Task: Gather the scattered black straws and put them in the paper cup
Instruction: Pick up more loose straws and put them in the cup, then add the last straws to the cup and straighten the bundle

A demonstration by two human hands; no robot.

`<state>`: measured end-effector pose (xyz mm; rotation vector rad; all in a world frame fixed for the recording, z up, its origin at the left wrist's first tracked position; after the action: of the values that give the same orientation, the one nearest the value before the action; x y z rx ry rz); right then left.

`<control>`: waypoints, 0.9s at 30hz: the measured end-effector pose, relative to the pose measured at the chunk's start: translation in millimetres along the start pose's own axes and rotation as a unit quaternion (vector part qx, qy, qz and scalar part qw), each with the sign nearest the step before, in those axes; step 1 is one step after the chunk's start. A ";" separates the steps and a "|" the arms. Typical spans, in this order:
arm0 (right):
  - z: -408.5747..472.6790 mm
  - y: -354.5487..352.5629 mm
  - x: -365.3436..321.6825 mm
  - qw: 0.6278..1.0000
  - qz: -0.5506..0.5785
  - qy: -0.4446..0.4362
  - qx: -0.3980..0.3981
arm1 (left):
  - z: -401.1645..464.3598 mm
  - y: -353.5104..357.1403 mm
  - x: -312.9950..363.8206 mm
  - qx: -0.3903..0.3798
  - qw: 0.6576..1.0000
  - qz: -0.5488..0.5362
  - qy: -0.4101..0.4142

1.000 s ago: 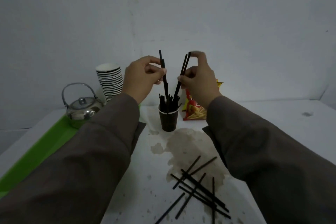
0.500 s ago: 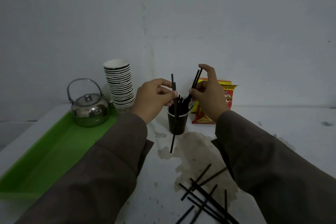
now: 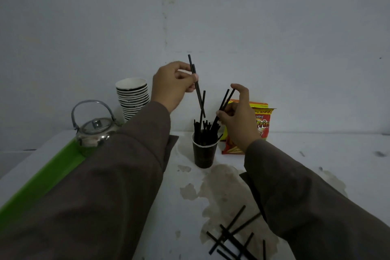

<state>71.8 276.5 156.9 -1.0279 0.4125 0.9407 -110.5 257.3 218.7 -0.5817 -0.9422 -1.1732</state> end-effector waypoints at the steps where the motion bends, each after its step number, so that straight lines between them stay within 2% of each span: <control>1: 0.6 0.3 0.5 1.000 0.001 0.000 -0.001 | 5.4 0.8 3.2 0.005 1.000 0.000 0.011; 9: 1.2 10.6 11.0 1.000 -0.024 -0.010 -0.002 | -2.2 8.0 -17.3 0.018 0.999 0.014 0.047; 16: -0.2 29.4 18.1 0.998 -0.064 -0.021 -0.004 | -29.4 5.6 -48.8 0.022 0.998 0.055 0.030; 24: -10.5 44.4 18.6 0.982 -0.184 -0.047 -0.002 | -56.6 6.6 -80.9 -0.020 0.992 0.126 -0.018; 27: -15.6 49.1 24.1 0.978 -0.206 -0.031 -0.016 | -63.1 8.2 -91.9 -0.038 0.987 0.153 -0.034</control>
<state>46.9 283.5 106.2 -1.0591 0.1216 0.6057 -91.7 255.8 108.5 -0.8016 -0.8349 -0.9208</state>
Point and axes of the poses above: each hand's wrist, its own z-axis towards the middle knuckle, its own y-axis out of the palm, x = y × z, the point moved 9 cm from there along z, towards the middle knuckle, and after that the axes turned 14 degrees about -z, right-handed, at the moved point
